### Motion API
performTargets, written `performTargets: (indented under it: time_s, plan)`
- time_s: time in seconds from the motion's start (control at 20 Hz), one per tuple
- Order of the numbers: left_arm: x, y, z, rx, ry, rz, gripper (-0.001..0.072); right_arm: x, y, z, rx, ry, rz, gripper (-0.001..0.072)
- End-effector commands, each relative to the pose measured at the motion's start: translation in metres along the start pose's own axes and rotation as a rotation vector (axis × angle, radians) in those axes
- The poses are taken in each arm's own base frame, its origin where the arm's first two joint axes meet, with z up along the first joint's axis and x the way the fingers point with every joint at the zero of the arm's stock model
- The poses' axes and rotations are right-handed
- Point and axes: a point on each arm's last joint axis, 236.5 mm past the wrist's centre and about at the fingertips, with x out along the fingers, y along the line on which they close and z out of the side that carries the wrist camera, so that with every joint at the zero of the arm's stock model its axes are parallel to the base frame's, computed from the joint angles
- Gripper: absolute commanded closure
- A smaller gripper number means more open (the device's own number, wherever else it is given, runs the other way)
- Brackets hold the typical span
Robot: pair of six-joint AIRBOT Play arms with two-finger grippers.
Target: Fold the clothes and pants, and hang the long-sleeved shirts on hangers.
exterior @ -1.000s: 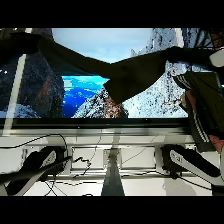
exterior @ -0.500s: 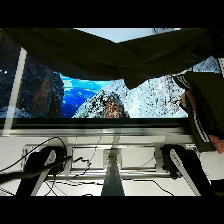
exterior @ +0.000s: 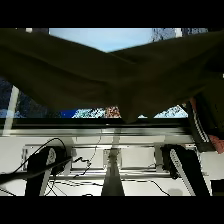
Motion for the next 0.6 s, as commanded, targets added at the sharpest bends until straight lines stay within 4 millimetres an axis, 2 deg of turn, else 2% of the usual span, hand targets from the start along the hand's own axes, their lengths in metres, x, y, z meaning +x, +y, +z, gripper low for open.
performTargets:
  time_s: [0.0,0.1,0.25,0.35,0.45,0.5,0.55]
  plan:
    - [0.038,0.006,-0.12,-0.111,0.451,-0.068,0.0695,0.063,-0.018,-0.078,0.146,0.325,0.029,0.0693]
    - [0.073,0.015,-0.18,-0.153,0.615,-0.096,0.0694,0.112,-0.031,-0.124,0.259,0.484,0.052,0.0692]
    - [0.118,-0.008,-0.258,-0.193,0.772,-0.249,0.0694,0.171,-0.049,-0.175,0.404,0.612,0.06,0.0692]
    - [0.143,-0.024,-0.299,-0.216,0.813,-0.321,0.0694,0.207,-0.07,-0.198,0.471,0.617,0.024,0.0692]
    - [0.169,-0.035,-0.326,-0.273,0.8,-0.328,0.0693,0.231,-0.089,-0.217,0.5,0.616,-0.02,0.0692]
    - [0.179,-0.037,-0.333,-0.299,0.785,-0.318,0.0667,0.239,-0.097,-0.223,0.5,0.611,-0.04,0.0655]
    - [0.185,-0.037,-0.338,-0.308,0.779,-0.305,0.0401,0.242,-0.106,-0.225,0.477,0.601,-0.066,0.0515]
